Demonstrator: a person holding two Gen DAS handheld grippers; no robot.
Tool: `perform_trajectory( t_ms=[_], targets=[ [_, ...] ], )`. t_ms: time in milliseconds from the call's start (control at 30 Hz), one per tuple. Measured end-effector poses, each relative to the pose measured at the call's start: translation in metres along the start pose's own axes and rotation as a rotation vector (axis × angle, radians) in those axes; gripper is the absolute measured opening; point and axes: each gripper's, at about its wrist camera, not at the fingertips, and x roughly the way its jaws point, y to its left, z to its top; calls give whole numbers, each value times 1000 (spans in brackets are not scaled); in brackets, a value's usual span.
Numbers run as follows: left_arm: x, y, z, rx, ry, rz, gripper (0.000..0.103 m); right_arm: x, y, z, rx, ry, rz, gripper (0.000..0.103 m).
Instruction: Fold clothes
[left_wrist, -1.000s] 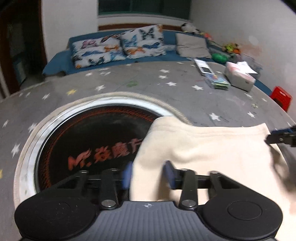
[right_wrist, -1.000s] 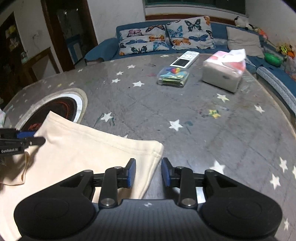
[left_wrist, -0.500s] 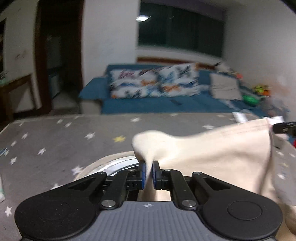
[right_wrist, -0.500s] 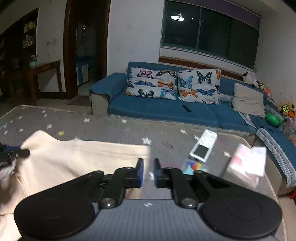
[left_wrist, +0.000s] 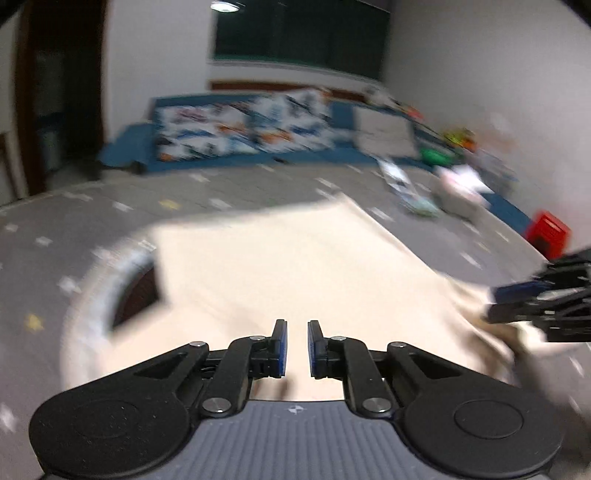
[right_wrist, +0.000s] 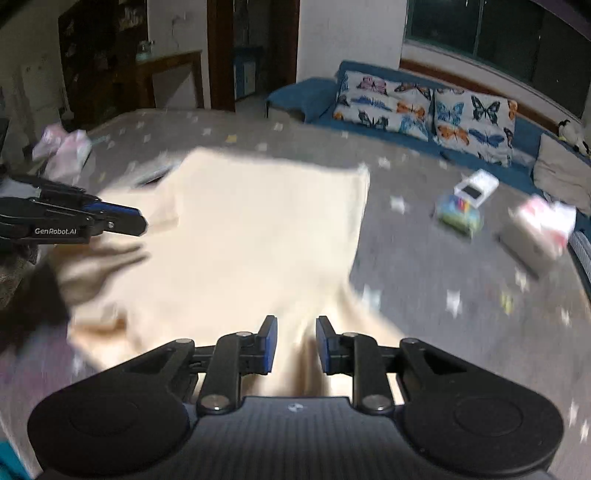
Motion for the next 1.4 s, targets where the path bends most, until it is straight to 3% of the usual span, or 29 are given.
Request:
perform_trajectory(
  t_ms=[133, 300, 333, 500, 567, 600, 667, 700, 900, 967, 1067, 1167, 1333, 1400],
  targets=[
    [3, -30, -23, 37, 41, -63, 13, -20, -12, -33, 106, -16, -12, 23],
    [-1, -40, -32, 70, 33, -77, 12, -49, -56, -60, 240, -39, -133, 29],
    [-2, -39, -33, 73, 33, -78, 12, -52, -65, -65, 261, -35, -177, 34],
    [-7, -38, -43, 85, 29, -82, 12, -55, -109, -85, 352, 13, -320, 37],
    [-9, -37, -44, 79, 31, -81, 12, -49, -123, -92, 381, 42, -315, 35],
    [-10, -37, -45, 74, 31, -80, 12, -46, -127, -93, 383, 41, -312, 35],
    [-13, -36, -47, 59, 32, -81, 12, -43, -131, -87, 350, 37, -325, 19],
    [-14, -35, -48, 53, 32, -82, 12, -39, -132, -83, 325, 42, -350, 16],
    [-21, -30, -52, 49, 39, -96, 12, 3, -154, -55, 183, 63, -511, 12],
    [-21, -28, -51, 44, 40, -107, 12, 12, -166, -46, 194, 58, -516, 12],
    [-23, -22, -47, 29, 46, -122, 13, 17, -176, -34, 207, 56, -509, 21],
    [-30, -15, -40, 22, 26, -108, 13, 4, -170, -30, 208, 13, -494, 22],
    [-29, 4, -21, 29, -25, 48, 14, -11, -150, -26, 231, -42, -368, 36],
    [-17, 12, -13, 22, -17, 112, 14, -8, -140, -26, 221, -37, -330, 37]
  ],
)
